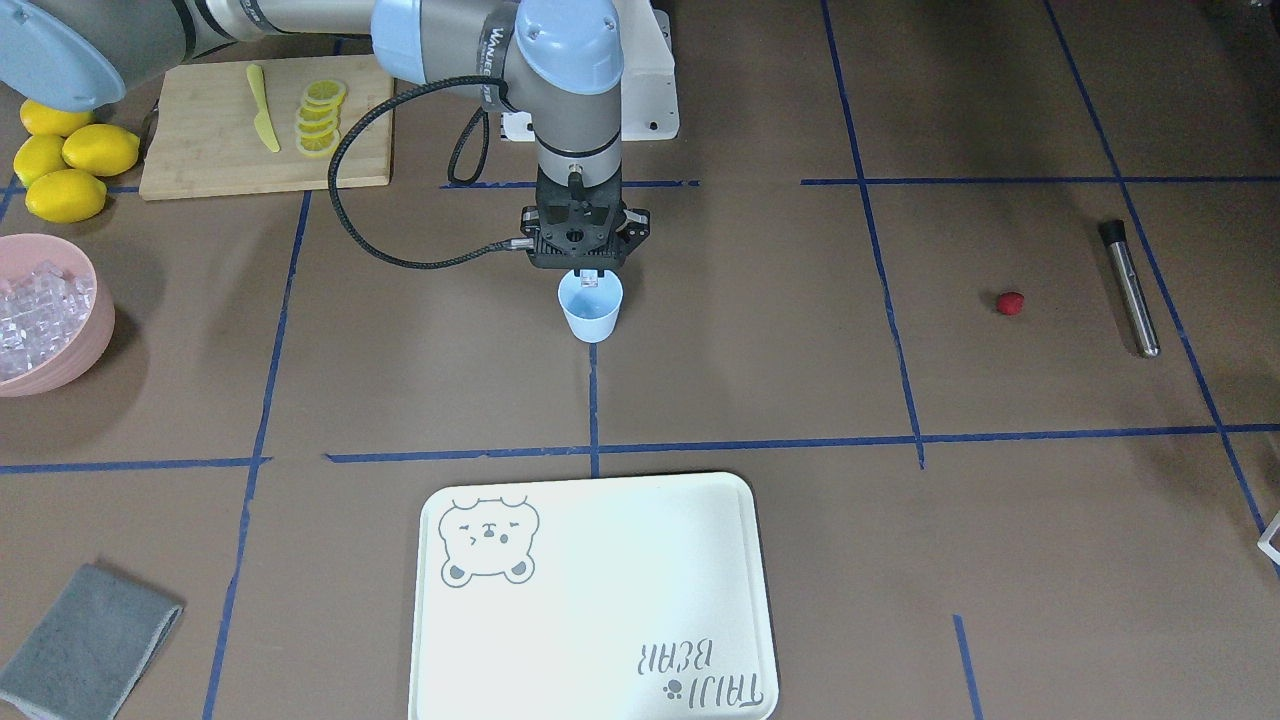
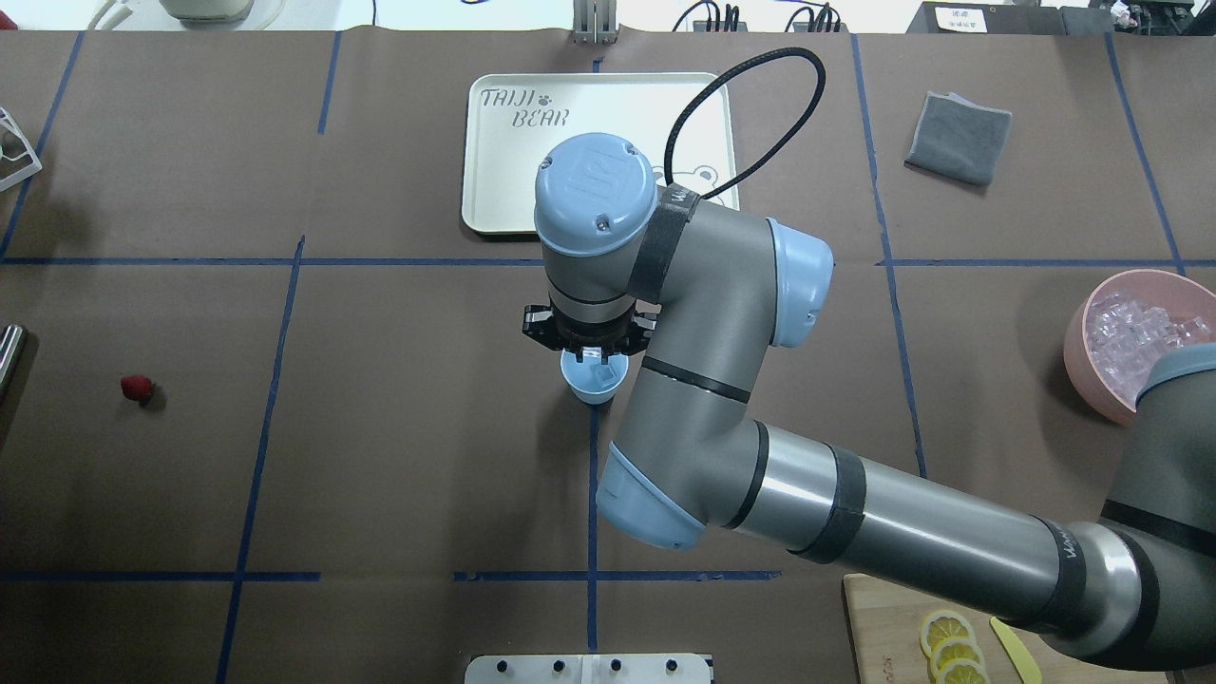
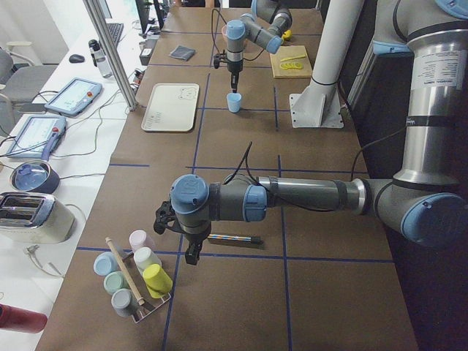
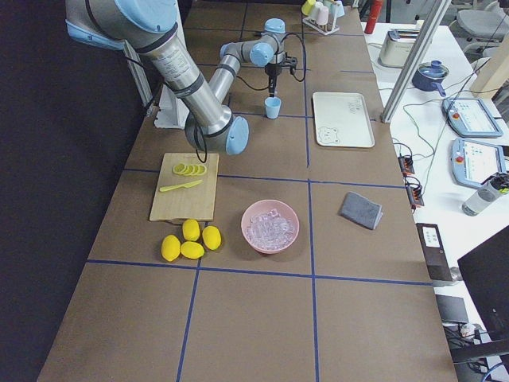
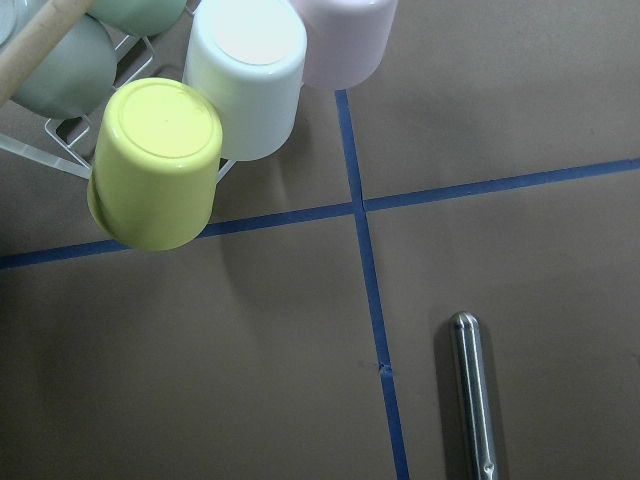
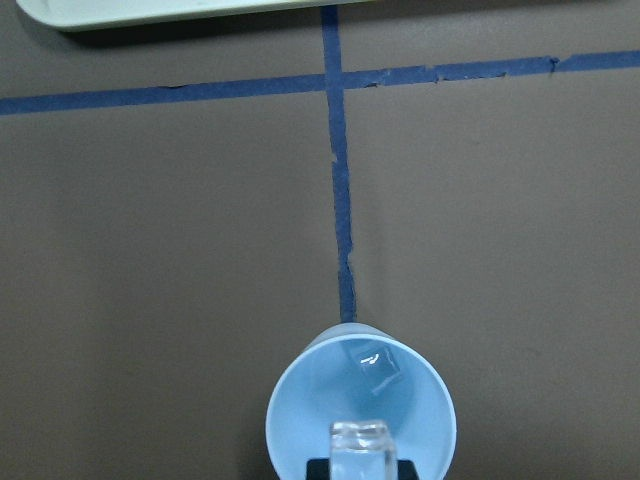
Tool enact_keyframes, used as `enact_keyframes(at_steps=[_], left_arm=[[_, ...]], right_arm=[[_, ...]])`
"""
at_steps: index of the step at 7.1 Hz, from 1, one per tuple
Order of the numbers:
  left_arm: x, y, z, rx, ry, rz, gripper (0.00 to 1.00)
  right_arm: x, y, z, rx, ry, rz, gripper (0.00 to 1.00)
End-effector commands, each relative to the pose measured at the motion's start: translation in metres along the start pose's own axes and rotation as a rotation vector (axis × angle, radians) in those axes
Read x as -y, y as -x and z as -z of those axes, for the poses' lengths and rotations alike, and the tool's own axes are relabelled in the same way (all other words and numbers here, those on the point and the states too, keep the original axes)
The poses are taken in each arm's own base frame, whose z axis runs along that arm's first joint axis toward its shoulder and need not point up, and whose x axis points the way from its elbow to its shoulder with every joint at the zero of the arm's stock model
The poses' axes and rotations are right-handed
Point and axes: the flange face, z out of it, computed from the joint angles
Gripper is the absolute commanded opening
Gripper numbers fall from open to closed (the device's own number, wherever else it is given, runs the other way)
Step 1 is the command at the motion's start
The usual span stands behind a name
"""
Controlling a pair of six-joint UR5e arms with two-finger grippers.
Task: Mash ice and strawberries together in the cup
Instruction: 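Carry the ice cube with the right gripper over the cup, then open the right gripper to drop the ice cube into the cup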
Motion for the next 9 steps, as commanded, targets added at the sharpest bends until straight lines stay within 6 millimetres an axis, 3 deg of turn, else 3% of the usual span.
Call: enact_keyframes(at_steps=[1,2,4,6,7,9], left_arm=[[0.0007,-0.0004,0.0005,0.000,-0.001,-0.001,1.00],[0.0007,-0.0004,0.0005,0.000,-0.001,-0.001,1.00],[0.0017,-0.0014,0.0015,-0.001,-0.003,-0.003,1.00],[0.0019,-0.0018,0.0020,0.001,-0.004,-0.004,1.00],[0.0020,-0.0024,0.0024,-0.001,-0.004,-0.004,1.00],[0.0021,-0.0024,0.0025,0.001,-0.005,-0.005,1.00]], right_arm=[[0.0020,0.0023,-0.0045,-0.002,-0.001,-0.001,0.01],[0.0020,0.0016,-0.0053,-0.004,-0.001,0.000,0.03],[0.0019,0.0016,-0.0053,-0.003,0.001,0.000,0.37],[0.0019,0.0017,-0.0053,-0.003,0.001,0.000,0.62],[0.0018,0.0024,-0.0045,-0.002,0.000,0.001,0.69],[0.0018,0.0024,-0.0045,-0.002,0.000,-0.001,0.70]])
